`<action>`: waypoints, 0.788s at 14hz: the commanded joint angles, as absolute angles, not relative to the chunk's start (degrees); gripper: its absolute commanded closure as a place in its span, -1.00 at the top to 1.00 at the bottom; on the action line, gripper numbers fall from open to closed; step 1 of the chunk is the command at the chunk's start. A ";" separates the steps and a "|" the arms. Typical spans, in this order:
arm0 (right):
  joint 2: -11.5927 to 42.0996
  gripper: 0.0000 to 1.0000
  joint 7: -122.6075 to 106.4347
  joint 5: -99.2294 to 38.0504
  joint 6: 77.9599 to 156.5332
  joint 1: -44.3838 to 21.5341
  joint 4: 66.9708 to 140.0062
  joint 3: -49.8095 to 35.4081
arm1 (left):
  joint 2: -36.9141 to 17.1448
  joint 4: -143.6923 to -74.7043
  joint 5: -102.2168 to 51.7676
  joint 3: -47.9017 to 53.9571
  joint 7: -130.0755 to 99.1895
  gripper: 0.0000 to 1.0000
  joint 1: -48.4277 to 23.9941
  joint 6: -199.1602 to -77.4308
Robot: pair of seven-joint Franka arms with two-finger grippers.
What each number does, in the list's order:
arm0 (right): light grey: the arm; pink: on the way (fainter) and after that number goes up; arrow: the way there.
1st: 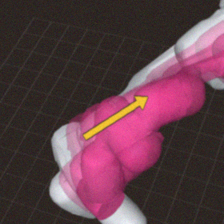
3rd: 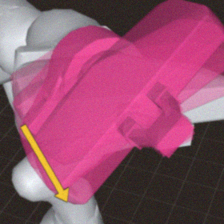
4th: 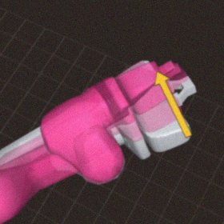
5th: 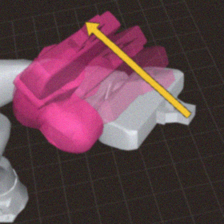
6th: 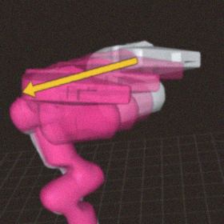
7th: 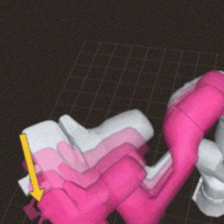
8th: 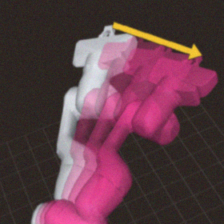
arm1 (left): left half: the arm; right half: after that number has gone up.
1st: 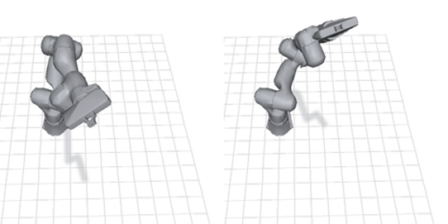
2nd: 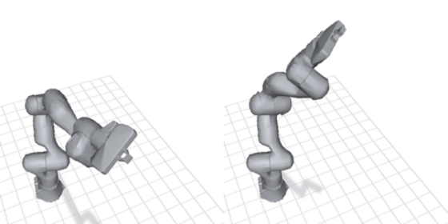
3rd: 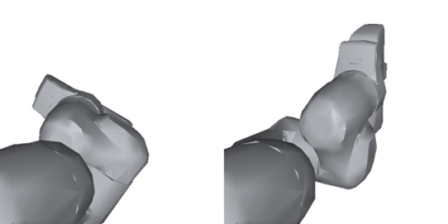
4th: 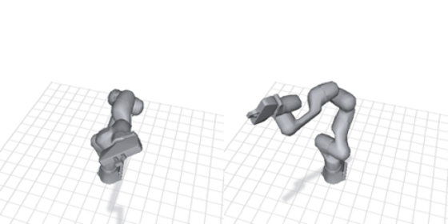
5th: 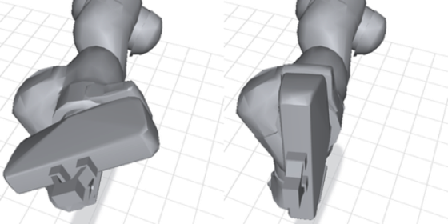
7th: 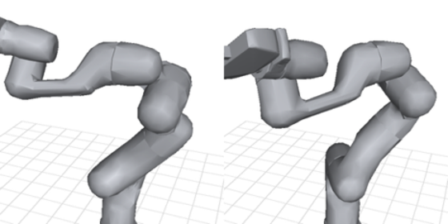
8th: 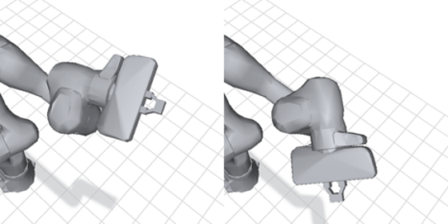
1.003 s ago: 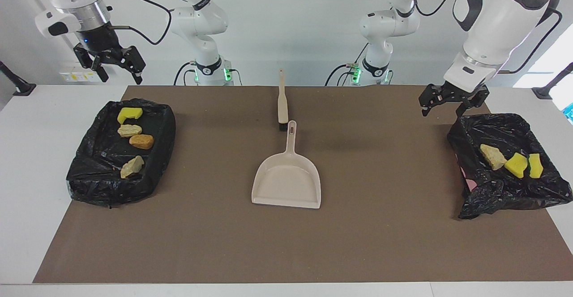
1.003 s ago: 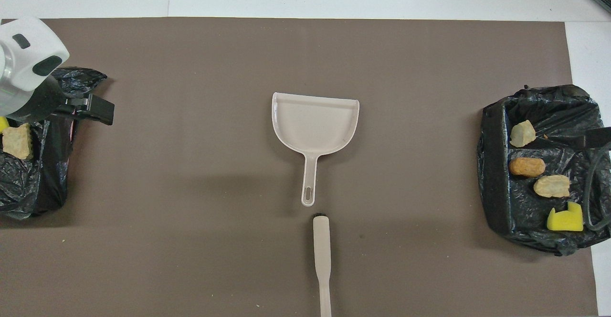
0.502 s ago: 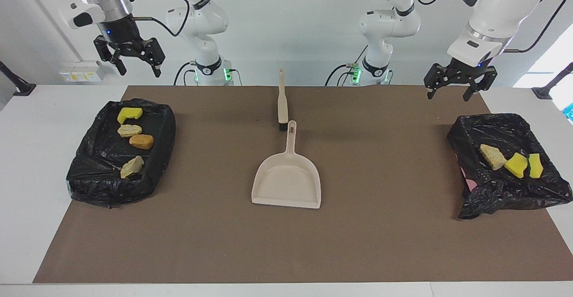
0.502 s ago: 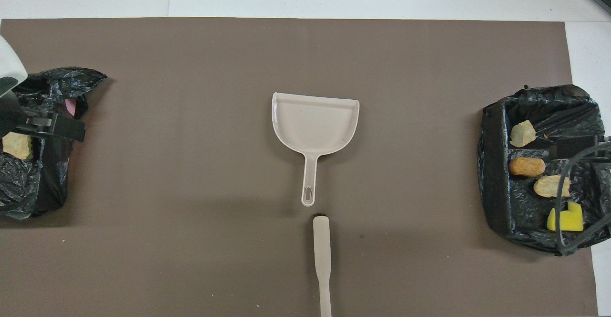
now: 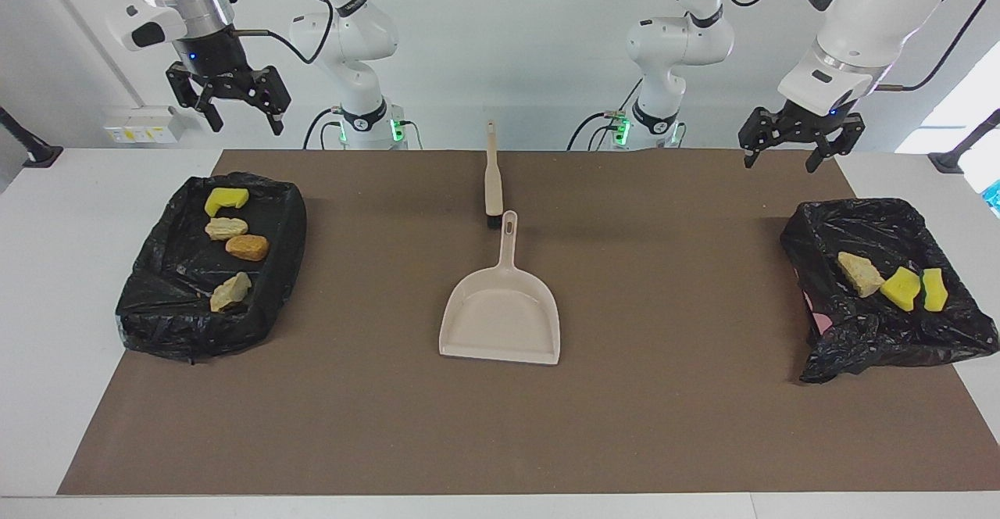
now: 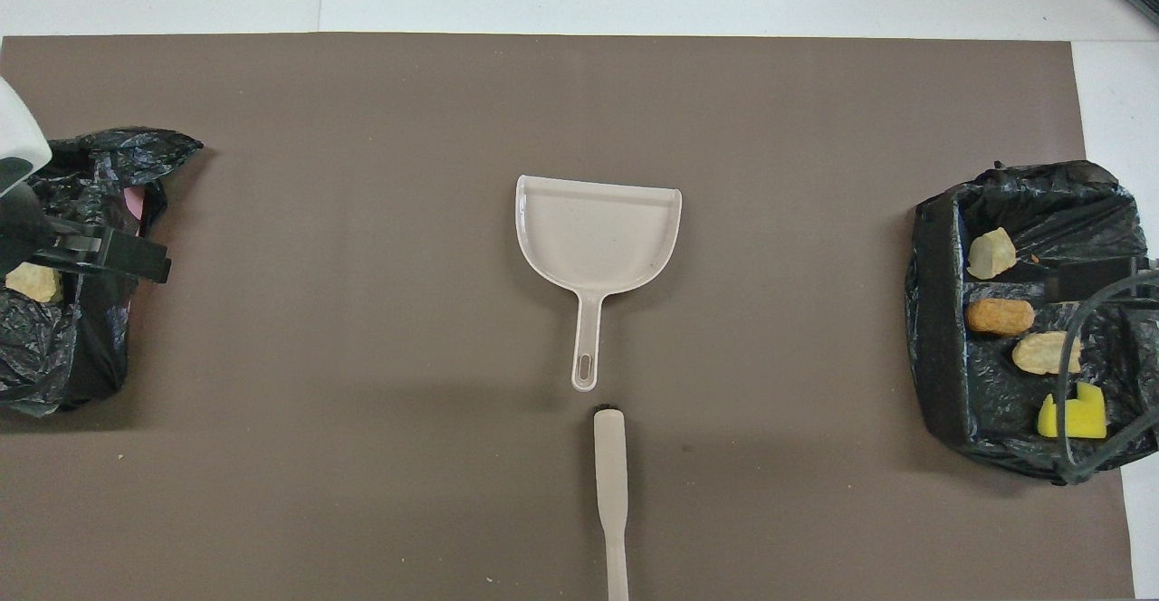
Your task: Sweep and dump trash in bin
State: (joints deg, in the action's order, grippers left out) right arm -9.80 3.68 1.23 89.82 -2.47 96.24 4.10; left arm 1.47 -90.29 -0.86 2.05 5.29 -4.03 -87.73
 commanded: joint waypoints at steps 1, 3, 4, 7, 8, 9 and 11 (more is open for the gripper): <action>-9.68 1.00 1.15 0.09 87.46 -1.06 95.90 4.74 | 2.02 -89.83 -2.37 1.67 5.27 1.00 -3.60 -87.89; -5.12 1.00 0.62 -0.87 81.94 -0.53 88.72 5.45 | 1.93 -89.82 -2.29 1.76 5.19 1.00 -3.60 -87.46; -5.10 1.00 0.62 -1.31 82.52 -0.61 88.86 5.80 | 2.11 -89.82 -2.29 1.76 5.36 1.00 -3.60 -87.45; -6.68 1.00 0.88 -1.14 85.33 -0.44 91.84 5.80 | 2.20 -89.82 -2.20 1.67 5.54 1.00 -3.52 -86.92; -6.77 1.00 0.88 -1.14 85.43 -0.44 92.02 5.80 | 2.20 -89.82 -2.11 1.67 5.54 1.00 -3.43 -86.84; -6.77 1.00 1.05 -1.14 85.43 -0.53 92.11 5.80 | 2.20 -89.82 -2.02 1.67 5.54 1.00 -3.43 -86.84; -6.85 1.00 1.06 -1.06 85.52 -0.44 92.20 5.80 | 2.20 -89.82 -2.02 1.67 5.54 1.00 -3.43 -86.84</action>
